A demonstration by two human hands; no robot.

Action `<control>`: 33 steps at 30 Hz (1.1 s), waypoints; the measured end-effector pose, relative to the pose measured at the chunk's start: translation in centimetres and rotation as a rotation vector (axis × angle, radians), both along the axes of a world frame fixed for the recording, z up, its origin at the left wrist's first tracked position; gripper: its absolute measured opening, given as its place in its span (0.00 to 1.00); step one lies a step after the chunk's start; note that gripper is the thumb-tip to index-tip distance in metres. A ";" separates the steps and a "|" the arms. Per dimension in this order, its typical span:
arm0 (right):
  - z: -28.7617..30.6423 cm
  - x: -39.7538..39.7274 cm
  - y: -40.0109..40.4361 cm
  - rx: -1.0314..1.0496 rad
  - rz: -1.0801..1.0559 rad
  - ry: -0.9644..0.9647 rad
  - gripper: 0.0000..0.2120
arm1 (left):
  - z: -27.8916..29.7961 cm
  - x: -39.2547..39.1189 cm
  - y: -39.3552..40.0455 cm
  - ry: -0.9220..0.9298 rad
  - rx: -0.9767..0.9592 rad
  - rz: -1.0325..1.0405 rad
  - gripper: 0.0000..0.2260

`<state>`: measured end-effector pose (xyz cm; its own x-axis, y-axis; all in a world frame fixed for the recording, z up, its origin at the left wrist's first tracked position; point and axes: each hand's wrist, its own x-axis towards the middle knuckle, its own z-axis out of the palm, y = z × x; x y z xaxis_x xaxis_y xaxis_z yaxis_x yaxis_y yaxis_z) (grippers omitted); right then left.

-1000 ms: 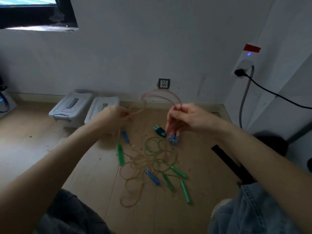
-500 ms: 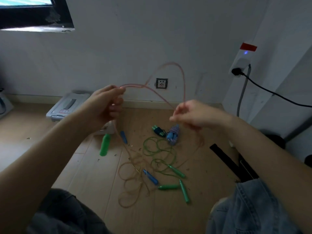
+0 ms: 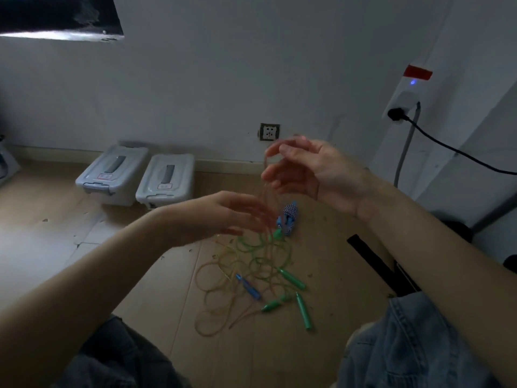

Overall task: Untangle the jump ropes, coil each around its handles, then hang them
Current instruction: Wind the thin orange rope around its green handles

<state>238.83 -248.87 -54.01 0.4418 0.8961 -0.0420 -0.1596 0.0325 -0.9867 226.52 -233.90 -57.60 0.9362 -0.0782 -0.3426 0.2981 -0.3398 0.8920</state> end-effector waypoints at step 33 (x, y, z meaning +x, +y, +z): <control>-3.7 0.3 -1.0 -0.643 0.261 -0.692 0.03 | 2.7 0.5 3.5 -0.246 -0.564 0.824 0.18</control>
<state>239.12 -249.85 -57.69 0.3438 0.8663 -0.3623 0.5354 -0.4979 -0.6823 227.06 -230.41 -54.85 0.8111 0.5305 -0.2462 0.0361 0.3747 0.9264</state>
